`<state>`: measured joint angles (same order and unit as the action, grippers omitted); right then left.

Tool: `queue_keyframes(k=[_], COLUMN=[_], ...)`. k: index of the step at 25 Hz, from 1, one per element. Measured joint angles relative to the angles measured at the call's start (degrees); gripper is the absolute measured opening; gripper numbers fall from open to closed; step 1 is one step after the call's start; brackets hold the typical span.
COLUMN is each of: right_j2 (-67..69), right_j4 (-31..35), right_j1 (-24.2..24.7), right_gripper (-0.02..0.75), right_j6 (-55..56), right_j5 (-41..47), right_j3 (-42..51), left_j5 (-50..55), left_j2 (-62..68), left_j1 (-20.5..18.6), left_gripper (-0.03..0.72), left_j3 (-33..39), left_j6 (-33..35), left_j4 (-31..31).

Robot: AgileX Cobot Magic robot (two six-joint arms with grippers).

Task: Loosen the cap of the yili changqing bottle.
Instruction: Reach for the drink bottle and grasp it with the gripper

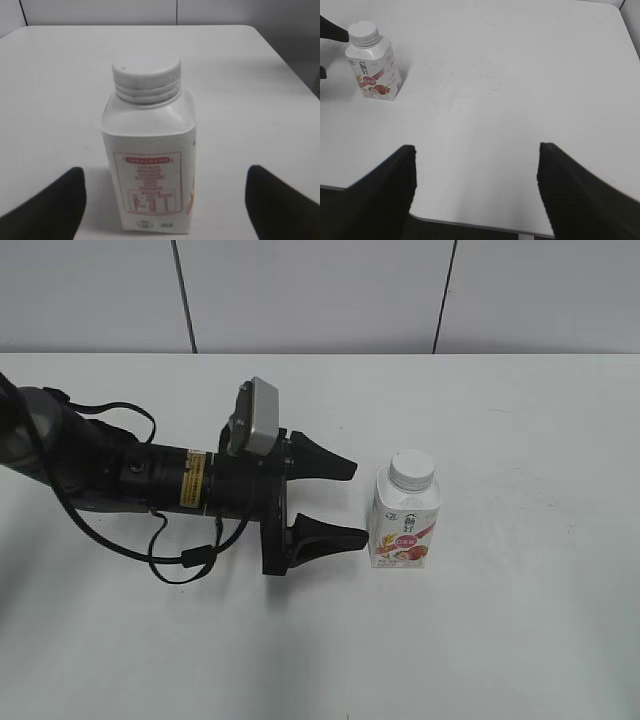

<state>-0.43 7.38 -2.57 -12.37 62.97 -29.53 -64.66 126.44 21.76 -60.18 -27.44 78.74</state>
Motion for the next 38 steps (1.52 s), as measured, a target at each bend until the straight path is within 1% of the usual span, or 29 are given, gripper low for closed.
queue_keyframes(k=[9,14,19,26,29,33,35,38], right_j2=[0.00,0.00,0.00,0.00,0.00,0.00,0.00,0.00], right_j4=[0.00,0.00,0.00,0.00,0.00,0.00,0.00,0.00], right_j1=[0.00,0.00,0.00,0.00,0.00,0.00,0.00,0.00], right_gripper=[0.592,0.592,0.592,0.592,0.592,0.592,0.592,0.592], right_j6=[0.00,0.00,0.00,0.00,0.00,0.00,0.00,0.00], right_j5=[0.00,0.00,0.00,0.00,0.00,0.00,0.00,0.00], right_j3=[0.00,0.00,0.00,0.00,0.00,0.00,0.00,0.00], left_j5=[2.88,3.95,4.30,4.12,4.06,3.99,3.99,3.99], left_j2=[1.40,1.40,2.41,3.57,3.61,3.68,3.68,3.68], left_j1=[3.05,4.21,5.02,6.00,6.00,6.00,6.00,6.00], left_gripper=[0.596,0.593,0.591,0.588,0.554,0.461,0.429,0.415], left_j3=[-3.74,-3.87,-4.10,-4.10,-4.10,-4.10,-4.10,-4.10], left_j6=[-0.24,-0.30,-0.36,-0.40,-0.40,-0.40,-0.40,-0.40], left_j4=[-2.85,-3.67,-7.84,-8.93,-9.22,-9.22,-9.28,-9.28])
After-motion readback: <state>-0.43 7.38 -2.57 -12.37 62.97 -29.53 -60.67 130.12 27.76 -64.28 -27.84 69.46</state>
